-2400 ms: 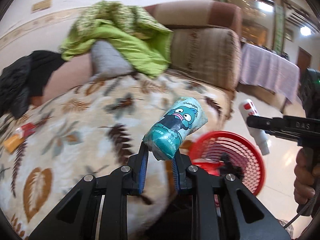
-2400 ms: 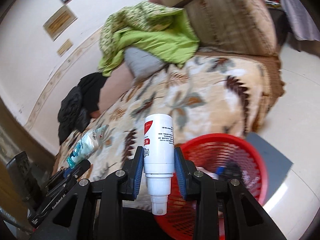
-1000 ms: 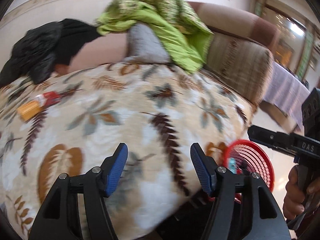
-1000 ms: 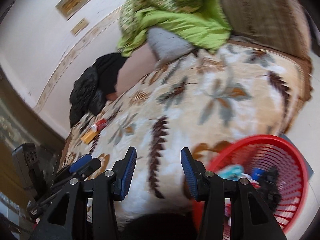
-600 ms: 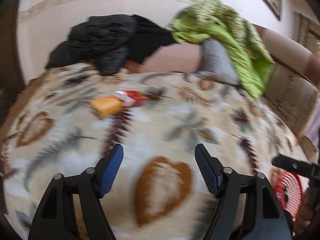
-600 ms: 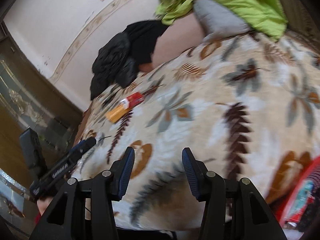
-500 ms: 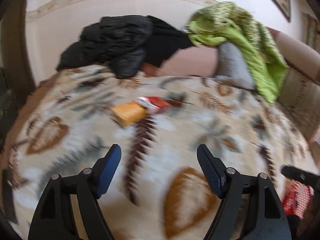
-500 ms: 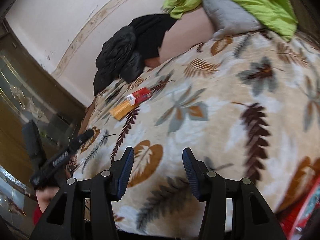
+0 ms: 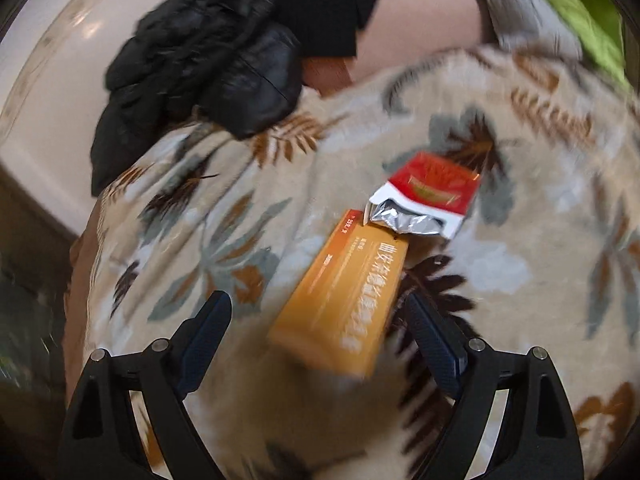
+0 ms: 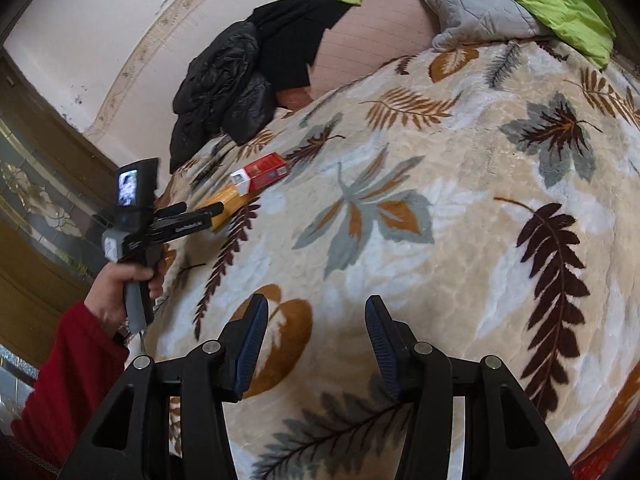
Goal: Collect trash
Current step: 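Grasp the orange ointment box with the left gripper while the right gripper grasps the red cigarette pack, then carry the orange box and red pack to the basket with both grippers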
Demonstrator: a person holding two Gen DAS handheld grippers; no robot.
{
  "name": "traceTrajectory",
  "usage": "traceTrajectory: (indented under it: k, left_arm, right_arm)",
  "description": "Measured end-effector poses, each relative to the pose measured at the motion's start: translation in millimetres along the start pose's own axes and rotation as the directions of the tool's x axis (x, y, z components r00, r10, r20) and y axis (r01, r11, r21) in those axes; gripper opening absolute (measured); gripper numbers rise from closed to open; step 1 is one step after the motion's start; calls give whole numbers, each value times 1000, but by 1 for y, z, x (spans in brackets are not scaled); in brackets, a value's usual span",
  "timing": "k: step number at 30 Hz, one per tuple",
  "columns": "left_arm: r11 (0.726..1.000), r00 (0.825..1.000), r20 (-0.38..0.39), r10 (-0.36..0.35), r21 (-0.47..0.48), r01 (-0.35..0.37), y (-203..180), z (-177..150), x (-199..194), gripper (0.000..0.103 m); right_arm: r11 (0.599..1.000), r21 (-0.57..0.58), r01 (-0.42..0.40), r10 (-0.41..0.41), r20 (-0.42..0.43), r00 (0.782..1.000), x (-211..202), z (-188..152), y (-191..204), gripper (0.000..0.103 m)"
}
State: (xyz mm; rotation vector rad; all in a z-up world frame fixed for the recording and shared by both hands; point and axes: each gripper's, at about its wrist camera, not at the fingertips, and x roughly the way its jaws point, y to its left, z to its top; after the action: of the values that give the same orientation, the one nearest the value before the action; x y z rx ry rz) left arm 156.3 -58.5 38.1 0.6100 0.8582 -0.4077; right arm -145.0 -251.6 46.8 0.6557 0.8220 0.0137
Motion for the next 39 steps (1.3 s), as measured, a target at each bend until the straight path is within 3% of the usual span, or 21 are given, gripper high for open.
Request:
traceTrajectory:
  k: [1, 3, 5, 8, 13, 16, 17, 20, 23, 26, 30, 33, 39]
  left_arm:
    - [1000, 1000, -10, -23, 4, 23, -3, 1, 5, 86]
    - [999, 999, -17, -48, -15, 47, -9, 1, 11, 56]
    - [995, 997, -8, -78, -62, 77, -15, -3, 11, 44]
    - [981, 991, 28, -132, -136, 135, -32, -18, -3, 44]
    - [928, 948, 42, -316, -192, 318, -72, -59, -41, 44]
    - [904, 941, 60, -333, -262, 336, -80, -83, -66, 44]
    - [891, 943, 76, -325, -311, 332, -78, -93, -77, 44]
    - [876, 969, 99, -227, -413, 248, -69, -108, -96, 44]
    - [861, 990, 108, -89, -492, 131, -56, -115, -102, 44]
    - [844, 992, 126, -15, -531, 80, -35, -120, -100, 44]
    - [819, 991, 134, 24, -570, 58, -9, -122, -88, 44]
    - [800, 992, 121, 43, -599, 38, 5, -127, -83, 44]
    - [790, 993, 110, 43, -612, 33, 11, -128, -74, 44]
  right_arm:
    - [1000, 4, 2, -2, -7, 1000, 3, 2, -2, 54]
    - [1000, 7, 4, -4, -15, 1000, 7, 6, -4, 54]
    - [1000, 11, 0, 0, -12, 1000, 8, 11, -4, 54]
    - [1000, 9, -8, 8, 2, 1000, 7, 19, -1, 54]
    - [1000, 6, -24, 24, 29, 999, 1, 33, 5, 54]
    - [999, -2, -40, 40, 25, 999, 6, 45, 12, 54]
    - [999, -3, -46, 46, 23, 999, 10, 51, 15, 54]
    - [998, -10, -63, 63, 6, 998, 32, 72, 32, 55]
    - [998, -29, -62, 62, -15, 998, 66, 94, 54, 66]
    - [998, -39, -47, 45, -51, 998, 108, 114, 77, 67]
    - [999, -44, 27, -30, -79, 996, 163, 134, 96, 67]
    - [989, -49, 139, -142, -65, 988, 200, 146, 102, 67]
    - [964, -39, 262, -265, -136, 955, 257, 159, 99, 67]
